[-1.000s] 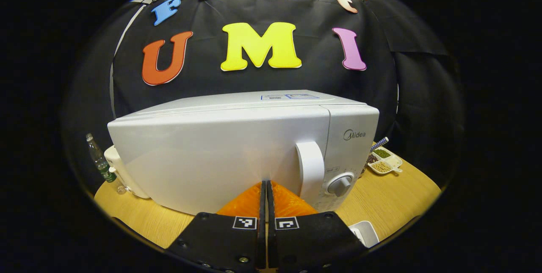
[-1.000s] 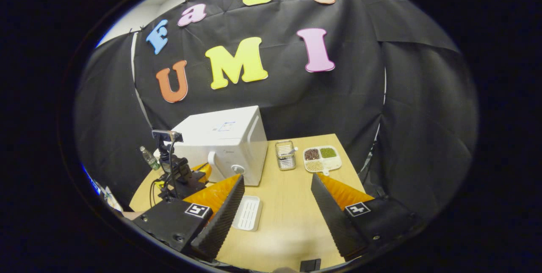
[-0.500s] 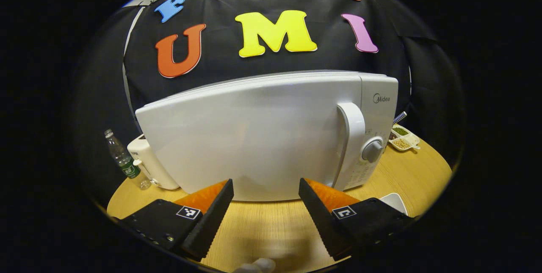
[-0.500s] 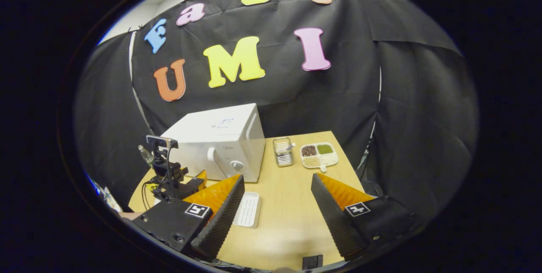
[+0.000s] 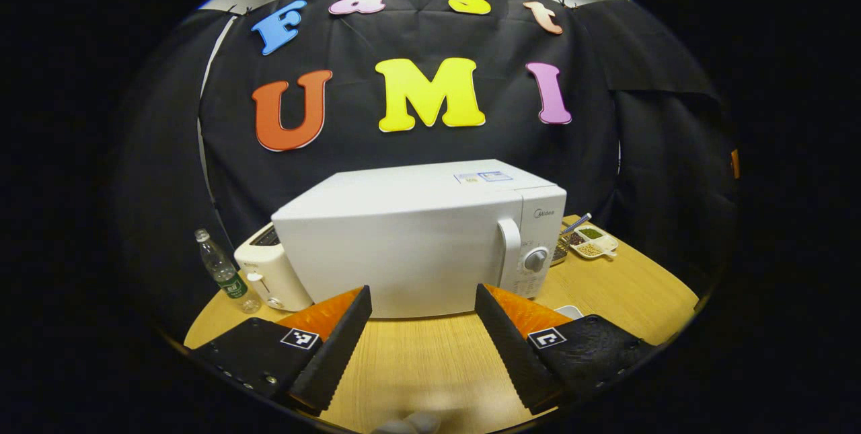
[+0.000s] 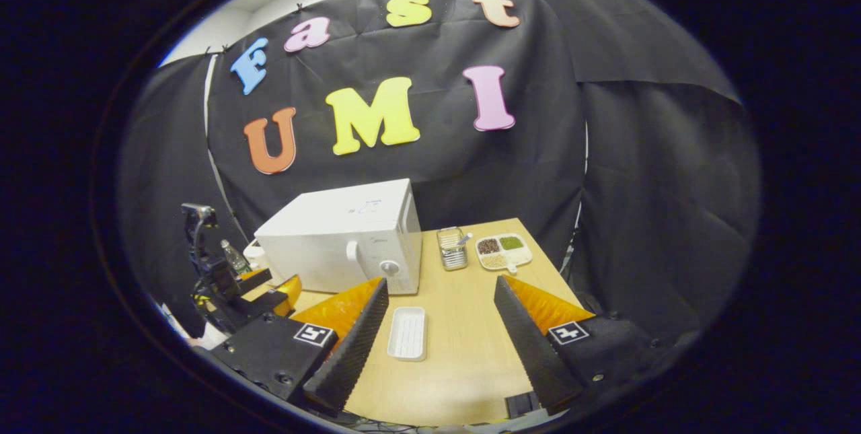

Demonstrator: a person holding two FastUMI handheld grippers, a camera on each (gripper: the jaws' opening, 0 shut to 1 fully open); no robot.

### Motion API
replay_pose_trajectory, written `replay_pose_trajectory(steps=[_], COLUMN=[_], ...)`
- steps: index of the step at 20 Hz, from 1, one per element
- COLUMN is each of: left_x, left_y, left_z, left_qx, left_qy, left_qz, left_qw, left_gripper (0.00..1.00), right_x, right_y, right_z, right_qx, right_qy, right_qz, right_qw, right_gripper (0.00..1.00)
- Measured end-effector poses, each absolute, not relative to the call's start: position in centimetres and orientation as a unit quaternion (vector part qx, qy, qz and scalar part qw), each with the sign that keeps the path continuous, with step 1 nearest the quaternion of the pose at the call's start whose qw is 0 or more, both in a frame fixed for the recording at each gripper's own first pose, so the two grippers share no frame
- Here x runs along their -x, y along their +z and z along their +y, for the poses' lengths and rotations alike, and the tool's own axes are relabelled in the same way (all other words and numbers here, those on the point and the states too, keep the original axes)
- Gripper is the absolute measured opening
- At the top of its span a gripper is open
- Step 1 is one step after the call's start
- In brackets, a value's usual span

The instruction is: Open the microwave oven with the left hand, put the food in, and close the microwave oven.

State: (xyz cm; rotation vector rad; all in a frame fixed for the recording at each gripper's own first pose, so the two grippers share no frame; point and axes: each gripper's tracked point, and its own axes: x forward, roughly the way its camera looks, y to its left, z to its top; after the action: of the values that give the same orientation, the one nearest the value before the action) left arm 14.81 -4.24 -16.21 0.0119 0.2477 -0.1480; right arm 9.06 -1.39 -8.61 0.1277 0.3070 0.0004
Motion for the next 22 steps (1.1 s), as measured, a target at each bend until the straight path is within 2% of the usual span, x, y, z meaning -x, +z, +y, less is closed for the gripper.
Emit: replay_pose_trajectory(steps=[4,5,6,7,8,9,10,11,12,13,14,15,16,21,22], left_x=[-8.0,-6.5,-5.1,-3.7,-2.7,-1.8,-0.9,-0.1,0.5,1.0,1.3,1.6,1.8,2.2,2.2], left_y=[-10.6,-9.0,-7.7,-6.4,-5.0,-4.1,-2.9,-1.7,-0.8,-0.2,0.3,0.7,1.1,0.4,0.4], left_z=[0.1,1.0,2.1,2.5,3.3,4.1,4.5,4.8,4.9,4.9,5.0,5.2,5.3,5.6,5.8], left_qx=[0.020,0.027,0.035,0.039,0.034,0.031,0.034,0.040,0.049,0.056,0.055,0.052,0.048,0.050,0.049], left_qy=[-0.067,-0.062,-0.059,-0.062,-0.059,-0.054,-0.052,-0.052,-0.052,-0.052,-0.049,-0.047,-0.047,-0.037,-0.036], left_qz=[0.088,0.080,0.070,0.058,0.047,0.037,0.027,0.019,0.010,0.007,0.003,0.001,-0.004,0.010,0.011], left_qw=[0.994,0.995,0.995,0.996,0.997,0.997,0.998,0.998,0.997,0.997,0.997,0.998,0.998,0.998,0.998], left_gripper=[0.96,0.88,0.96,0.96,0.95,0.95,0.95,0.94,0.94,0.94,0.94,0.94,0.94,0.94,0.94], right_x=[-5.6,-4.8,-4.2,-3.5,-2.9,-2.4,-1.9,-1.6,-1.3,-1.1,-0.9,-0.7,-0.6,-0.5,-0.4], right_y=[-6.8,-6.2,-5.9,-5.4,-4.8,-4.3,-3.9,-3.4,-2.8,-2.5,-2.5,-2.3,-1.8,-1.1,-1.1], right_z=[1.5,2.2,2.9,3.6,4.2,4.7,5.1,5.4,5.7,5.7,5.9,6.3,6.4,6.7,6.8], right_qx=[-0.043,-0.041,-0.039,-0.039,-0.037,-0.035,-0.032,-0.030,-0.024,-0.018,-0.014,-0.013,-0.012,-0.008,-0.009], right_qy=[-0.015,-0.018,-0.018,-0.018,-0.017,-0.017,-0.015,-0.012,-0.011,-0.012,-0.009,-0.003,-0.001,0.004,0.005], right_qz=[0.114,0.106,0.099,0.093,0.086,0.079,0.072,0.065,0.057,0.052,0.053,0.052,0.048,0.040,0.040], right_qw=[0.992,0.993,0.994,0.995,0.995,0.996,0.997,0.997,0.998,0.998,0.998,0.999,0.999,0.999,0.999], right_gripper=[1.00,1.00,1.00,1.00,0.91,0.91,1.00,1.00,0.90,1.00,0.90,0.90,1.00,1.00,0.91])
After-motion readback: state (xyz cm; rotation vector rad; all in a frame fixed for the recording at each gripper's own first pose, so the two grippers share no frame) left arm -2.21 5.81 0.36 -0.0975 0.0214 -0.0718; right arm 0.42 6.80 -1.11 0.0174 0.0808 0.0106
